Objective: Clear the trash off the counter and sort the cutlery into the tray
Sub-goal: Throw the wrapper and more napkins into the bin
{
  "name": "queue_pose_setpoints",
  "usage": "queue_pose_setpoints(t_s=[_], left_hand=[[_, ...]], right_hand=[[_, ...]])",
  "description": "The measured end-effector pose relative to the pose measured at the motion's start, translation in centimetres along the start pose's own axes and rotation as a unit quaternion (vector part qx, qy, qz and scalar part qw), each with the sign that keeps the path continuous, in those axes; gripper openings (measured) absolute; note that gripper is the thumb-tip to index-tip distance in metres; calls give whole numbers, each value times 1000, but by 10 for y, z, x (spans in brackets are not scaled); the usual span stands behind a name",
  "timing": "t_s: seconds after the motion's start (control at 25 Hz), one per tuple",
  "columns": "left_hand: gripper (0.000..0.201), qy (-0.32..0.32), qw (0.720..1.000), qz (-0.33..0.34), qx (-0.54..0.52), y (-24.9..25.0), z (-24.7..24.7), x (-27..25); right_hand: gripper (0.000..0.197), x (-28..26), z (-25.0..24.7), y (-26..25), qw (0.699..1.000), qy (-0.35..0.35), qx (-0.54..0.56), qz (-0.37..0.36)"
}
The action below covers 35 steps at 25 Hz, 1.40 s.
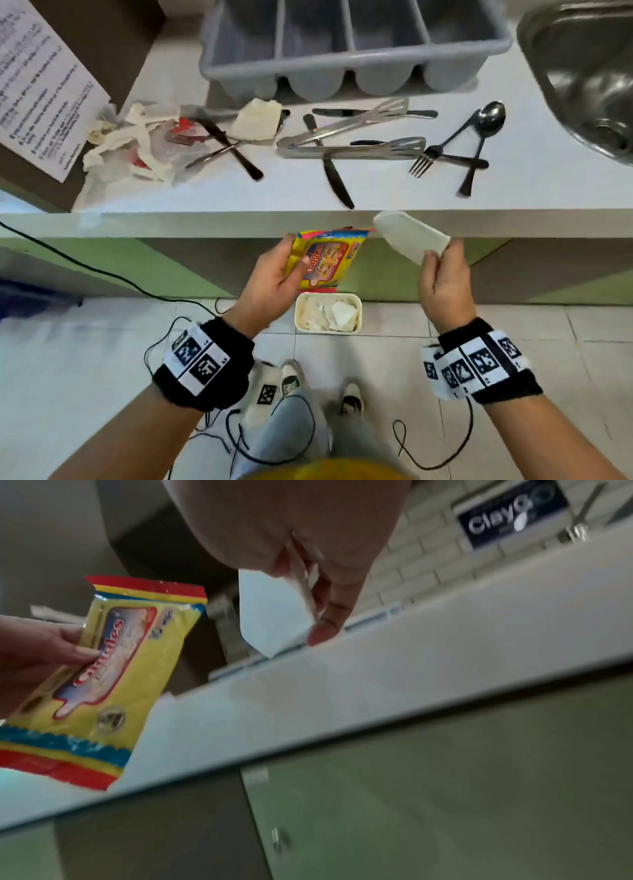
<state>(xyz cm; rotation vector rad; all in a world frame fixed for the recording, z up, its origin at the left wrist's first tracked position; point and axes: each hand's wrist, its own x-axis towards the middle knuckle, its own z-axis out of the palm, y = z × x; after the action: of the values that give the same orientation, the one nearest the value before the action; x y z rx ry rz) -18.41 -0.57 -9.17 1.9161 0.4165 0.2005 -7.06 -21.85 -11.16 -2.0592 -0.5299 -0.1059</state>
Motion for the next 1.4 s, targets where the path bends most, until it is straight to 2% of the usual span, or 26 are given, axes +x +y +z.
queue_pose_setpoints(t_s=[0.12,0.2,0.28,0.4,0.44,0.52,0.6,0.76,0.84,1.0,1.08,1.16,1.24,1.32,1.4], left_hand=[[28,-75,983,-138,100,-87,21,-7],[31,-117,959,-206,156,-143,36,0],[33,-165,928,-234,240,-181,48,11],[49,-197,900,-258,289,-232,64,30],[46,-203,896,-264,295,-254,73,38],[35,-200,898,-273,283,-302,87,50],[36,-205,905,-271,258,-340,100,57],[36,-221,910,-202,287,-415,135,74],[37,-219,915,-189,282,-439,152,85],[42,-216,902,-176,328,-481,177,106],[51,-251,878,-211,350,-501,187,112],[60,-313,842,-236,370,-511,192,109],[66,-339,821,-249,387,-515,190,98],[59,-306,834,-258,379,-503,182,88],[46,-272,854,-266,355,-480,170,83]], right_hand=[[23,-40,33,54,979,-156,-63,119],[32,-58,61,88,959,-202,-66,188],[46,-72,89,118,938,-229,-52,254],[60,-91,135,166,926,-239,-36,291],[62,-100,152,186,925,-238,-33,294],[61,-118,187,222,927,-229,-33,294],[55,-135,214,249,927,-227,-39,297],[42,-154,268,303,926,-204,-26,315],[40,-155,295,329,922,-189,-14,336],[39,-146,335,370,895,-186,18,405],[44,-140,353,387,893,-236,1,384],[55,-134,361,393,873,-307,-67,373],[56,-135,354,388,856,-328,-107,385],[52,-142,339,376,862,-301,-83,400],[47,-151,316,356,859,-310,-76,400]])
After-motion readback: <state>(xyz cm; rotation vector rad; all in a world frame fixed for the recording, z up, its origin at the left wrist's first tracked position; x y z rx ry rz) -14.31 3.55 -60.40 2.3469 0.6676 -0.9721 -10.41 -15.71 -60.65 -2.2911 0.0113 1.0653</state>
